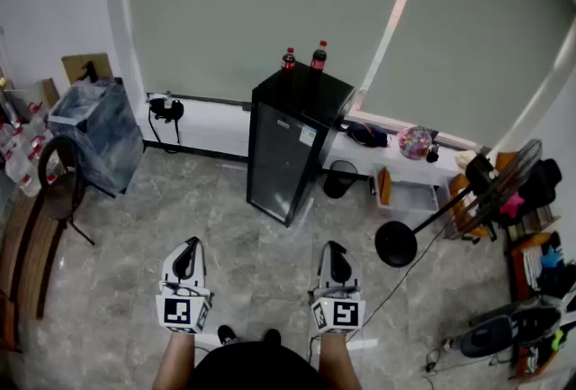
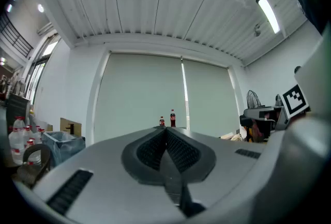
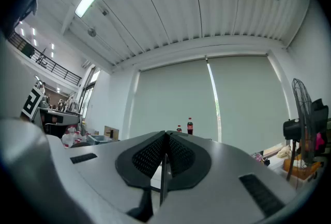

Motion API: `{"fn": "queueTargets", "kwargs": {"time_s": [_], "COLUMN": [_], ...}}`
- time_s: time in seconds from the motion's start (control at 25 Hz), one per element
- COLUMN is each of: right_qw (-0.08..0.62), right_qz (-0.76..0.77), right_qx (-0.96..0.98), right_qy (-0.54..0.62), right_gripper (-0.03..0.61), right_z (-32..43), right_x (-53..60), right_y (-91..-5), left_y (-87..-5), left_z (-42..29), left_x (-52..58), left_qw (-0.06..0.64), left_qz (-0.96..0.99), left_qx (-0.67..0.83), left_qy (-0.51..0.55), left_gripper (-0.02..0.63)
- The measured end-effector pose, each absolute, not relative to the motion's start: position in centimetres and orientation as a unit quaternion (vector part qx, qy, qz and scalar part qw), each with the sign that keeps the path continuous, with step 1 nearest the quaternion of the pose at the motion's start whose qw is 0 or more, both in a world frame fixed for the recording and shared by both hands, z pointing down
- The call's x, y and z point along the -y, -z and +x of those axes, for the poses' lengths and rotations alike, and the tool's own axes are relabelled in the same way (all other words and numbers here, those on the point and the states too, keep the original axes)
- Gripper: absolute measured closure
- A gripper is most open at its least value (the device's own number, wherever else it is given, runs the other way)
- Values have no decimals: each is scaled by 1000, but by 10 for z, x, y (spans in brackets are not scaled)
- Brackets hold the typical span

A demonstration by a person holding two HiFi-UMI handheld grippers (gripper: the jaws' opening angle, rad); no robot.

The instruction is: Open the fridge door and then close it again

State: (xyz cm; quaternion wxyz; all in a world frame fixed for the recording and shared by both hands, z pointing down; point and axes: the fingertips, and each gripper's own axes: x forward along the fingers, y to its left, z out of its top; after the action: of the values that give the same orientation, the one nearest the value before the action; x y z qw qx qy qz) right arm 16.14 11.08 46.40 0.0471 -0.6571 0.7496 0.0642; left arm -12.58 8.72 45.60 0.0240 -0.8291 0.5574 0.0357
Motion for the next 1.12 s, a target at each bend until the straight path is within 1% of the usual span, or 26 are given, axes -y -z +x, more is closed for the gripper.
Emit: {"fn": "queueTargets", "kwargs": {"time_s": [0.32, 0.76, 0.92, 1.12], "right_qw": [46, 49, 47, 48], "right_qz": [-662, -655, -651, -649], "right_qx": [-745, -752, -755, -757], "right_qy": [-65, -65, -62, -65], "right_gripper": [572, 571, 571, 571], "right_z": [166, 158, 154, 152], "right_x": [-112, -110, -110, -111], "right_y": [-462, -461, -462, -462], "left_y": [-471, -467, -470, -482], "left_z": [-118, -119, -123, -123], "left_x": [-85, -86, -86, -88], "left_qw": [27, 33, 32, 34], "left_qz": [-835, -829, -829, -832], "left_qx": [-549, -558, -558, -554], "left_qy": [-36, -22, -14, 2], "left_gripper": [606, 601, 555, 476]}}
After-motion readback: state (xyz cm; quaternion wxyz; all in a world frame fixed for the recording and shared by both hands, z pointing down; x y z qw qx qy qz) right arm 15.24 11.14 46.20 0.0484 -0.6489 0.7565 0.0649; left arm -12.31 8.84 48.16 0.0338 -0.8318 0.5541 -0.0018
